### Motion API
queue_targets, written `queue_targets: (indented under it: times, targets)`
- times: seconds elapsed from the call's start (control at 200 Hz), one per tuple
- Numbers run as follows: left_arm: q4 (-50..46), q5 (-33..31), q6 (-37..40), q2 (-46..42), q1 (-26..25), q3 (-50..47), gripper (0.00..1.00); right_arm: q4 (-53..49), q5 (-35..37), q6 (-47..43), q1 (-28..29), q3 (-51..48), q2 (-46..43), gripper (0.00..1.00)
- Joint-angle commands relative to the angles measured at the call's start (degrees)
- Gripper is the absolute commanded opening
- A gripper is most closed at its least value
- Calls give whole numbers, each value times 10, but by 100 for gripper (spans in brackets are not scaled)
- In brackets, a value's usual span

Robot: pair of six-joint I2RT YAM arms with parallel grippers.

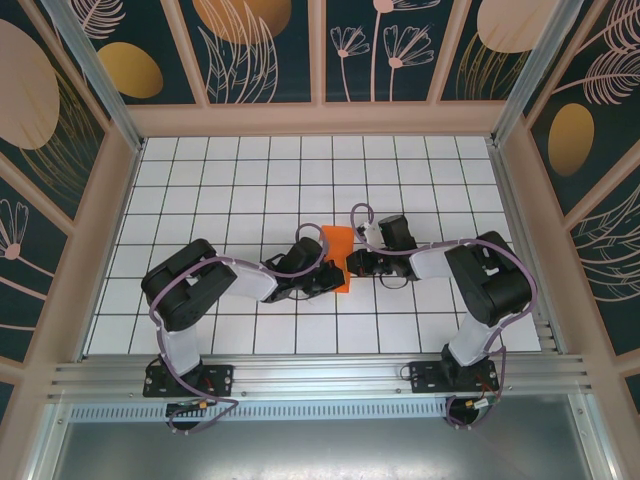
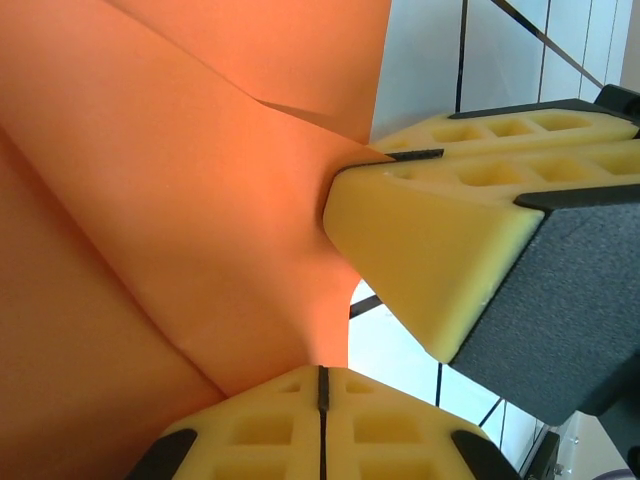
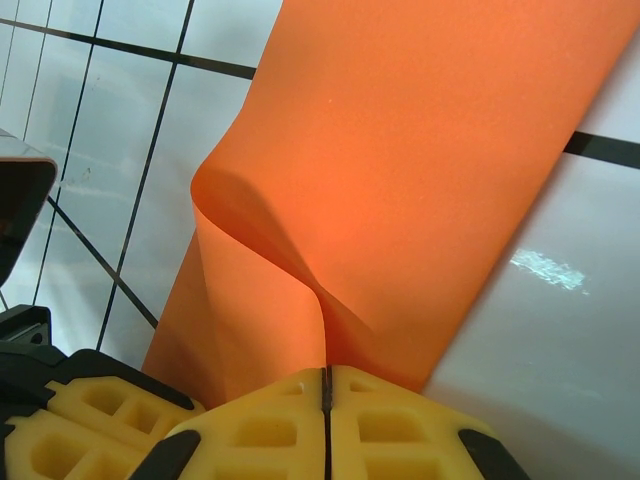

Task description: Fold a paper plane with a square sheet of paper (pick it up from the middle)

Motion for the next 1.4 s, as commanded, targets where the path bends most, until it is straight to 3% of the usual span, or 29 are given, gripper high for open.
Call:
queue_targets:
  times: [0.0, 0.3, 0.951, 1.396]
  targets:
    - [-13, 6, 5, -11, -4, 12, 11, -2, 29, -7, 6, 3, 32, 9]
    - [-16, 11, -5, -45, -12, 6, 11, 0, 30, -8, 6, -1, 31, 9]
    - [33, 21, -21, 30, -31, 3, 10, 3, 28, -6, 7, -1, 38, 9]
    - [10, 14, -6, -20, -30, 5, 12, -1, 32, -8, 8, 2, 38, 10]
